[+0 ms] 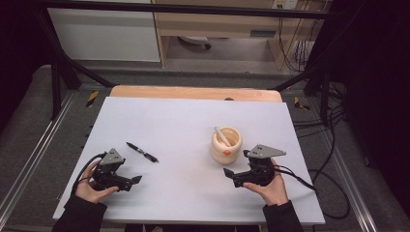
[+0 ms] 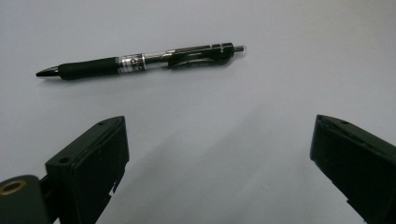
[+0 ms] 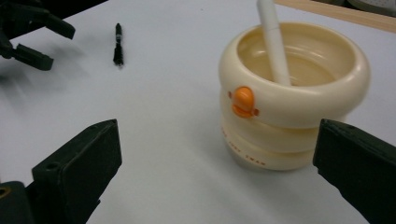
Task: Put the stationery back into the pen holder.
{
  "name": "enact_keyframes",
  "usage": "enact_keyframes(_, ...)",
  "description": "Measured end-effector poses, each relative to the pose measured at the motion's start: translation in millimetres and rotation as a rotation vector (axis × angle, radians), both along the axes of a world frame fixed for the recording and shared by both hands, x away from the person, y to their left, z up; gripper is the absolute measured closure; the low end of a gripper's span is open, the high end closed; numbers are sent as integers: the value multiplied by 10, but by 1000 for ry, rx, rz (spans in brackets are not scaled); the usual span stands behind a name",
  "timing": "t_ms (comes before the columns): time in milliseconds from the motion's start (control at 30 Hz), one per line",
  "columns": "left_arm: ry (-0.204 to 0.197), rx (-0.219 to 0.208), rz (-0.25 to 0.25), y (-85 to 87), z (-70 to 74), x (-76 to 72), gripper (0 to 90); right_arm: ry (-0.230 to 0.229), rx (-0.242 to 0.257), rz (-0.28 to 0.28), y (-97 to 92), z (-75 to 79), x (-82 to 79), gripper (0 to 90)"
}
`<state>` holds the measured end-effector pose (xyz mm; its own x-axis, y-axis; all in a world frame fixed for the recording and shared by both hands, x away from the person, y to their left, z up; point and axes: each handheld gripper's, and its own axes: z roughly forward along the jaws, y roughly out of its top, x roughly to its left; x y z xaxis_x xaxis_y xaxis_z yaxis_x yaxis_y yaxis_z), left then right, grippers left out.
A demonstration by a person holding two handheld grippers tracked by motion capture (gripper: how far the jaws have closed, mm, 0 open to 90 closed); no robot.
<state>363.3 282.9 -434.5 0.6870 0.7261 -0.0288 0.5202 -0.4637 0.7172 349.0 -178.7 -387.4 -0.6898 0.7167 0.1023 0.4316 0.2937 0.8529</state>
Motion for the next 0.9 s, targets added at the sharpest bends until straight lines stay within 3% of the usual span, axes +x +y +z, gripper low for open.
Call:
enact_keyframes(367,-1,-6,2,34,3,-7,47,19,1,79,324,70,-33,24)
enact_keyframes(900,4,-11,1,43,-6,-4,47,32,-38,143,845,46,189,28)
